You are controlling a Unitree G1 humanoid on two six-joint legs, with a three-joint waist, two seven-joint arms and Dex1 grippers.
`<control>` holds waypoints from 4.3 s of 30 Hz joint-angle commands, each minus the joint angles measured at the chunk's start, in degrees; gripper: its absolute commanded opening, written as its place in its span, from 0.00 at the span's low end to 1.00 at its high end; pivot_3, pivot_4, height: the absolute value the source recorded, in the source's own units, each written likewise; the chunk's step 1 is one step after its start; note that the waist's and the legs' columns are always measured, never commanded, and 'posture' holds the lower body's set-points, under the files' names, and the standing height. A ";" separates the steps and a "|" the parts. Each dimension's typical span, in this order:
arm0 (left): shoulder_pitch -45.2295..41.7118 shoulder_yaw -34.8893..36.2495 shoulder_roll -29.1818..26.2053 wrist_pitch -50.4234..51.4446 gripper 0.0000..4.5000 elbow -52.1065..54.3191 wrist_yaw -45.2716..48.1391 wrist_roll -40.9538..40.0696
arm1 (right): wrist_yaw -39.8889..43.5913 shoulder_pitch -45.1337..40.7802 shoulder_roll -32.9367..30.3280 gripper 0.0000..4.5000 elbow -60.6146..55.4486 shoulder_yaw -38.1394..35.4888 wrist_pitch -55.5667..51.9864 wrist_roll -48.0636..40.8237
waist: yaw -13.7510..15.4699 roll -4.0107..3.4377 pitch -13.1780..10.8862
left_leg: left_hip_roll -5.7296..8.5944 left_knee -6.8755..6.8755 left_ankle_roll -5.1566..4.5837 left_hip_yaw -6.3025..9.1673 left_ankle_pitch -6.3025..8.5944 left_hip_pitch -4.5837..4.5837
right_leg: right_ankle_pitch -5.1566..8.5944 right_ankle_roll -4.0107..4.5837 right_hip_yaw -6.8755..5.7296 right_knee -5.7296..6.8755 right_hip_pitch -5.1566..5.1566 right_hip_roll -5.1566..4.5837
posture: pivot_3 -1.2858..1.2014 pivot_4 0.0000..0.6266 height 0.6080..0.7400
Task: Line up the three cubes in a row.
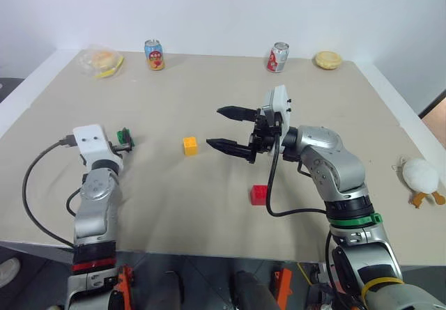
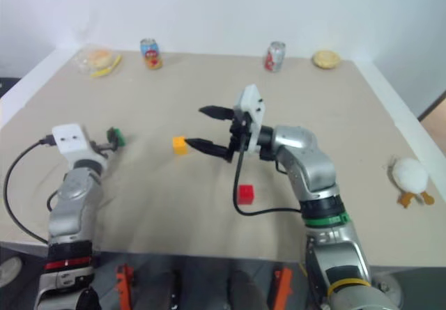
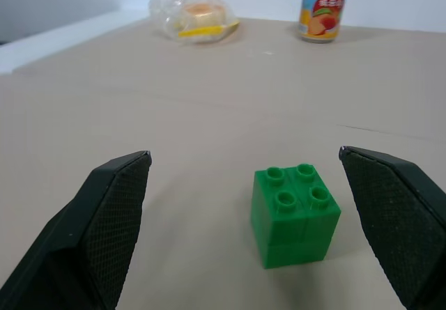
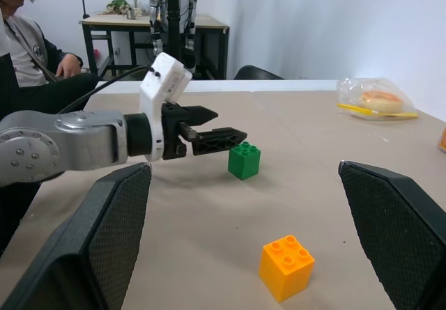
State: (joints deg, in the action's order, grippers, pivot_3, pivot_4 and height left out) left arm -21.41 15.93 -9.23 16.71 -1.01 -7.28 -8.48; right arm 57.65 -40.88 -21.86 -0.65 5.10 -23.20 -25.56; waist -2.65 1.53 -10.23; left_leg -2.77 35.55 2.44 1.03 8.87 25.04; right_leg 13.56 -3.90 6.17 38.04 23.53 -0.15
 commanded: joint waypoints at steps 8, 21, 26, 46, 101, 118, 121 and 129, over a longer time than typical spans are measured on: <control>-6.64 -1.84 2.42 -3.36 1.00 -9.08 -5.62 3.83 | 0.54 -1.97 -0.72 0.99 0.87 -0.90 1.60 0.10 | 0.00 0.02 -0.01 | 0.01 -0.06 0.01 0.06 0.00 0.04 | 0.03 0.00 -0.02 0.00 0.04 0.03 | 0.52 0.24 0.97; -11.09 -3.07 -0.23 -3.88 1.00 -18.99 -5.76 6.32 | -0.20 -2.05 -0.36 0.99 1.18 -1.73 1.97 -0.17 | -0.03 0.02 -0.02 | 0.03 -0.07 0.02 0.07 0.00 0.05 | 0.05 -0.03 -0.03 -0.01 0.04 0.01 | 0.52 0.24 0.97; -11.68 -3.61 -0.43 -5.16 0.74 -20.08 -5.48 6.77 | -0.30 -2.18 -0.34 1.00 1.28 -1.84 2.00 -0.25 | -0.04 0.02 -0.02 | 0.03 -0.07 0.02 0.08 0.00 0.05 | 0.05 -0.03 -0.03 -0.01 0.04 0.01 | 0.52 0.24 0.97; -5.71 -9.47 -5.92 -9.15 0.30 -8.68 23.41 -2.62 | 2.69 0.91 -5.21 1.00 -5.07 -5.38 -3.14 -6.69 | -0.06 0.02 -0.03 | 0.03 -0.17 0.08 0.07 0.00 0.13 | 0.11 0.04 -0.03 -0.02 0.13 0.00 | 0.52 0.24 0.97; -8.55 -30.06 -14.86 -12.90 0.99 -9.98 81.19 -8.26 | 5.11 19.91 -25.82 1.00 -23.94 -12.16 -11.28 -14.24 | -0.08 0.05 -0.07 | 0.01 -0.15 0.16 0.04 0.13 0.14 | 0.53 0.39 -0.02 0.02 0.20 -0.04 | 0.52 0.24 0.97; -30.94 -20.87 -20.02 -14.77 0.99 -39.67 84.66 -8.39 | 4.79 15.46 -24.08 1.00 -20.30 -11.68 -10.49 -15.84 | -0.07 0.08 -0.09 | 0.02 -0.05 0.12 0.08 0.10 0.08 | 0.49 0.39 -0.11 0.03 0.08 -0.04 | 0.52 0.24 0.97; -36.12 -21.20 -19.06 -19.23 0.99 -50.83 85.96 -5.27 | 4.37 15.28 -23.85 1.00 -20.37 -11.69 -10.27 -15.45 | -0.03 0.08 -0.09 | 0.03 -0.07 0.11 0.11 0.11 0.34 | 0.43 0.21 -0.13 0.04 0.31 -0.02 | 0.52 0.24 0.97; -40.62 -22.15 -16.30 -27.31 0.99 -65.09 85.61 1.89 | 1.80 17.52 -24.15 1.00 -23.31 -13.75 -11.18 -16.56 | 0.04 0.09 -0.10 | 0.05 -0.15 -0.08 0.16 0.23 0.51 | 0.53 0.09 -0.16 0.06 0.42 -0.02 | 0.52 0.24 0.97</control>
State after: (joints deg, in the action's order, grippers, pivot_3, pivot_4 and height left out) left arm -60.17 -6.49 -25.33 -8.50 -64.82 78.06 -7.95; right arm 59.96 -23.28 -45.56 -21.53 -6.58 -34.62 -40.94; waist -2.61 1.62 -10.33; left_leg -2.72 35.40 2.37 1.19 9.10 25.57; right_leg 14.09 -3.80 6.01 38.11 23.96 -0.17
